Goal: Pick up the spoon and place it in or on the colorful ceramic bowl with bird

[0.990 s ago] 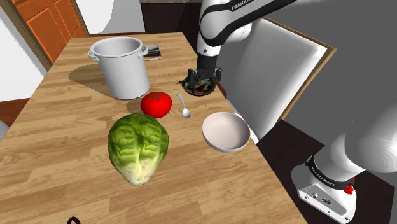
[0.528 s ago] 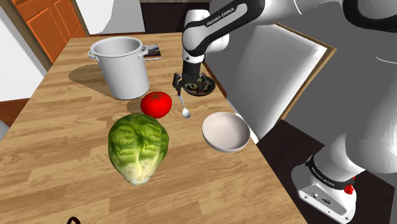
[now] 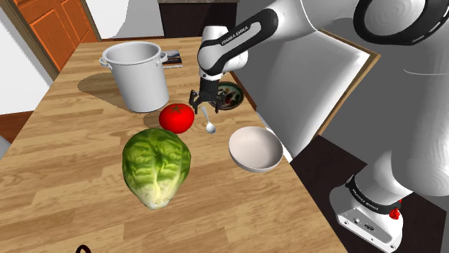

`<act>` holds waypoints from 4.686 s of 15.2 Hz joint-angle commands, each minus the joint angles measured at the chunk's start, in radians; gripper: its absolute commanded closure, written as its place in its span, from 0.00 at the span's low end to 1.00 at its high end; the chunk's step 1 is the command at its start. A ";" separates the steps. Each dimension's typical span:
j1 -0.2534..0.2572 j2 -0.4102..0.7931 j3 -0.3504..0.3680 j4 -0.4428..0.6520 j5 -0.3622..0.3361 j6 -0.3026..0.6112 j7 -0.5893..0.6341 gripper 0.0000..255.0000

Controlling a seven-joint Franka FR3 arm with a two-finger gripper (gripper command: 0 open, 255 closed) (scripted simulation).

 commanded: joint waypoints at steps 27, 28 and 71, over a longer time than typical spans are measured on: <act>0.001 -0.044 -0.001 0.008 -0.001 -0.051 0.013 1.00; 0.000 -0.051 -0.001 0.012 -0.001 -0.062 0.015 1.00; -0.163 0.057 -0.077 0.212 -0.001 -0.199 -0.205 1.00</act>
